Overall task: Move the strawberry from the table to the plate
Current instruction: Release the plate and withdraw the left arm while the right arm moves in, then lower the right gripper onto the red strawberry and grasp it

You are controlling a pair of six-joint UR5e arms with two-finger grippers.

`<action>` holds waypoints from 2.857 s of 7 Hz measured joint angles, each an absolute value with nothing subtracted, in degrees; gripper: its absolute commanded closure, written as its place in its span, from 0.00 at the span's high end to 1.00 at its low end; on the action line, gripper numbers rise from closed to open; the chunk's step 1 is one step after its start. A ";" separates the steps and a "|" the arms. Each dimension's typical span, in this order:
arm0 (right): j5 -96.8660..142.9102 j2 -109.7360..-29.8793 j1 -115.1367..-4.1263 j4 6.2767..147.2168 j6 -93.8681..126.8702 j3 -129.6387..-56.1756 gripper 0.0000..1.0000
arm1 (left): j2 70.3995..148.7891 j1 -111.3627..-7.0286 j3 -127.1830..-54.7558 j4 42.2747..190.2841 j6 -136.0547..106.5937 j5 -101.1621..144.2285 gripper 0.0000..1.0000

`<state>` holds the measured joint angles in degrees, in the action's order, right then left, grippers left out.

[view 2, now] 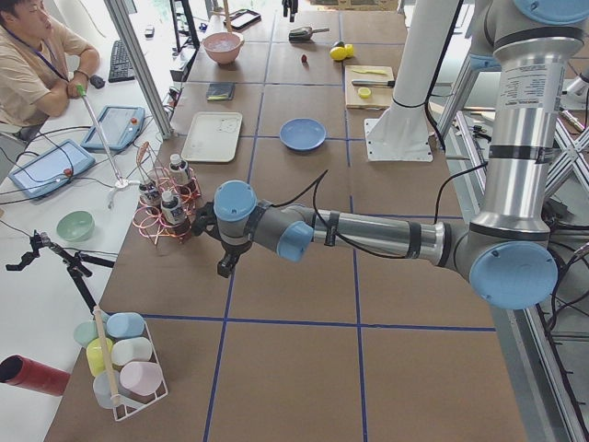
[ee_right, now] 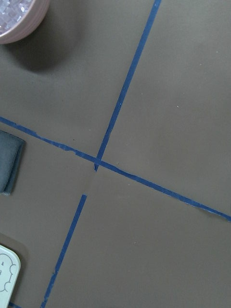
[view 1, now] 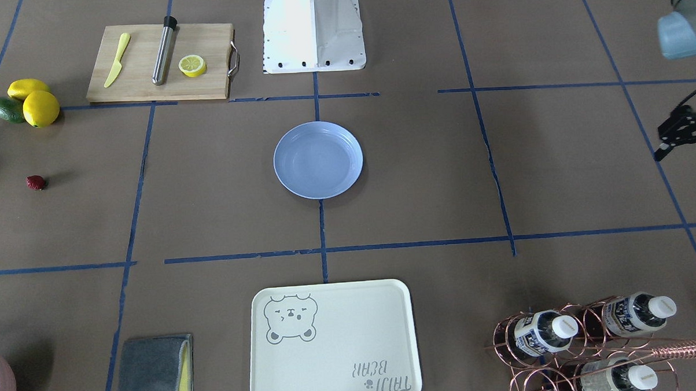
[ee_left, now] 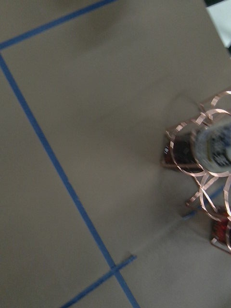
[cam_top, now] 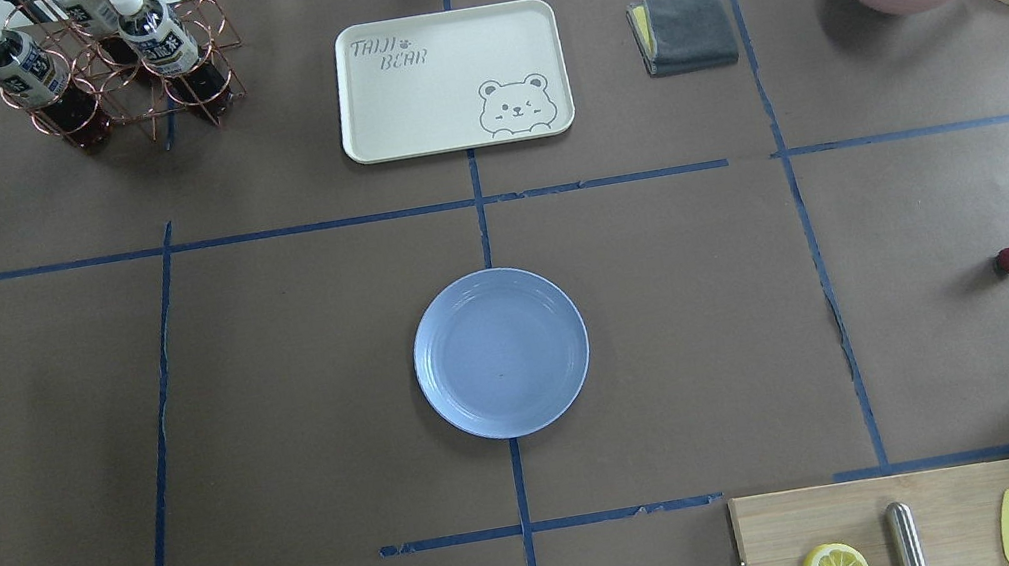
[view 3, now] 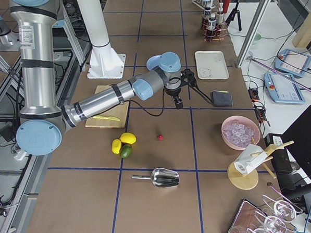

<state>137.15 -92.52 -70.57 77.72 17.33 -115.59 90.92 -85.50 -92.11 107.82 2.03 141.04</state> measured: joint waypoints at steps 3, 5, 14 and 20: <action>134.50 -93.94 -67.60 76.81 20.76 -116.19 0.99 | 85.86 -89.29 -91.05 102.74 7.85 132.27 1.00; 131.13 -100.75 -65.59 66.63 23.05 -113.47 0.99 | 84.45 -89.61 -90.32 102.80 8.12 139.50 1.00; 116.26 -102.71 -50.61 39.30 35.48 -95.71 0.48 | 84.74 -89.64 -91.14 103.00 8.17 141.23 1.00; 116.28 -100.21 -48.82 42.80 36.43 -99.16 0.00 | 84.82 -89.57 -91.31 104.03 8.09 141.24 1.00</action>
